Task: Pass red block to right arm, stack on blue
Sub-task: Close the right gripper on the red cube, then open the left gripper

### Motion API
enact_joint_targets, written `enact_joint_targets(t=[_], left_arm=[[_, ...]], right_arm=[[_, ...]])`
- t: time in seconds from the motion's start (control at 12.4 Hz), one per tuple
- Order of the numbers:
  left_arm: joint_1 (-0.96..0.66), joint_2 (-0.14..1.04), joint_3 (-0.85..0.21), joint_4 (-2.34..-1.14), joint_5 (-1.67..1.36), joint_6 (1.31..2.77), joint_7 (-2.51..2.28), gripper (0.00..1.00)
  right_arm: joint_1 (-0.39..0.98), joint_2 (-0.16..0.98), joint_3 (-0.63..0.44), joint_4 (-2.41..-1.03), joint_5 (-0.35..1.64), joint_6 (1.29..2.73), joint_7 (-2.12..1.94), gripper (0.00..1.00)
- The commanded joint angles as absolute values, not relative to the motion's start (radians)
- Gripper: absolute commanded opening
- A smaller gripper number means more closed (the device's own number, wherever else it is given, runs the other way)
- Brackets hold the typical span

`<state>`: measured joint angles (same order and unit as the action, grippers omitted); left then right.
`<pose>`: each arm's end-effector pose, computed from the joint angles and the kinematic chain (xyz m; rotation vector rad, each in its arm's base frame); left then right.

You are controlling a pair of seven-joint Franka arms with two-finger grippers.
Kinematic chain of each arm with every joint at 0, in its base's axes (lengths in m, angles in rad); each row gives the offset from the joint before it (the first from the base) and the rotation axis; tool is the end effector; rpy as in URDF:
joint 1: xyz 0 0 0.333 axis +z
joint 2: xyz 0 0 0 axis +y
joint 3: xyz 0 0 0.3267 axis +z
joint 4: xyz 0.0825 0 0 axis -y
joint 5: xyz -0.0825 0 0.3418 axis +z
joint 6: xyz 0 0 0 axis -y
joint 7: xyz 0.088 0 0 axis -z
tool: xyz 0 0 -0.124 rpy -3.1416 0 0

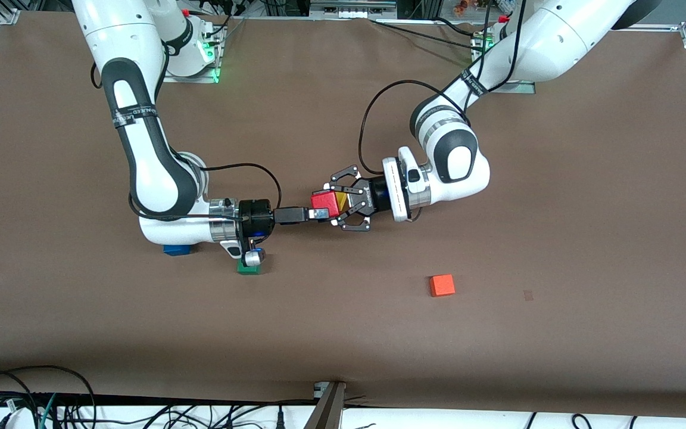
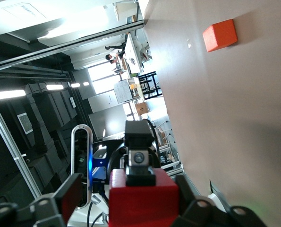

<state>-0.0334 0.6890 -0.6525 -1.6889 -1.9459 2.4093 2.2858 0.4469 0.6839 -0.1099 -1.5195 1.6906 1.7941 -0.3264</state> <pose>0.5639 -0.3856 0.3206 1.5114 -0.8350 1.1491 0.6127 0.3399 0.3364 -1.6761 0.1554 0.3051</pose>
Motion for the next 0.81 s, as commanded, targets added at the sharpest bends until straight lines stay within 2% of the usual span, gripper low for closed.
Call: enact_joint_targets(t=[0.0, 0.08, 0.24, 0.32, 0.4, 0.73], left_arm=[[-0.049, 0.703, -0.646, -1.663, -1.983, 2.424, 2.318, 0.0], [-0.051, 0.703, -0.646, -1.663, -1.985, 2.424, 2.318, 0.0], [-0.049, 0.703, -0.646, -1.663, -1.993, 2.424, 2.316, 0.0], [-0.049, 0.703, -0.647, -1.663, -1.997, 2.424, 2.309, 0.46], [-0.049, 0.701, -0.647, -1.663, -2.002, 2.422, 2.316, 0.99], [-0.034, 0.692, -0.649, -1.677, -1.996, 2.416, 2.304, 1.0]], right_arm=[[0.446, 0.646, -0.109, -1.56, 1.704, 1.798, -0.35, 0.1], [0.445, 0.646, -0.109, -1.559, 1.703, 1.792, -0.35, 0.0], [0.445, 0.646, -0.109, -1.559, 1.703, 1.79, -0.347, 0.0], [0.445, 0.644, -0.109, -1.559, 1.703, 1.79, -0.342, 0.0], [0.445, 0.644, -0.109, -1.559, 1.703, 1.79, -0.342, 0.0], [0.445, 0.64, -0.112, -1.555, 1.683, 1.792, -0.334, 0.0]])
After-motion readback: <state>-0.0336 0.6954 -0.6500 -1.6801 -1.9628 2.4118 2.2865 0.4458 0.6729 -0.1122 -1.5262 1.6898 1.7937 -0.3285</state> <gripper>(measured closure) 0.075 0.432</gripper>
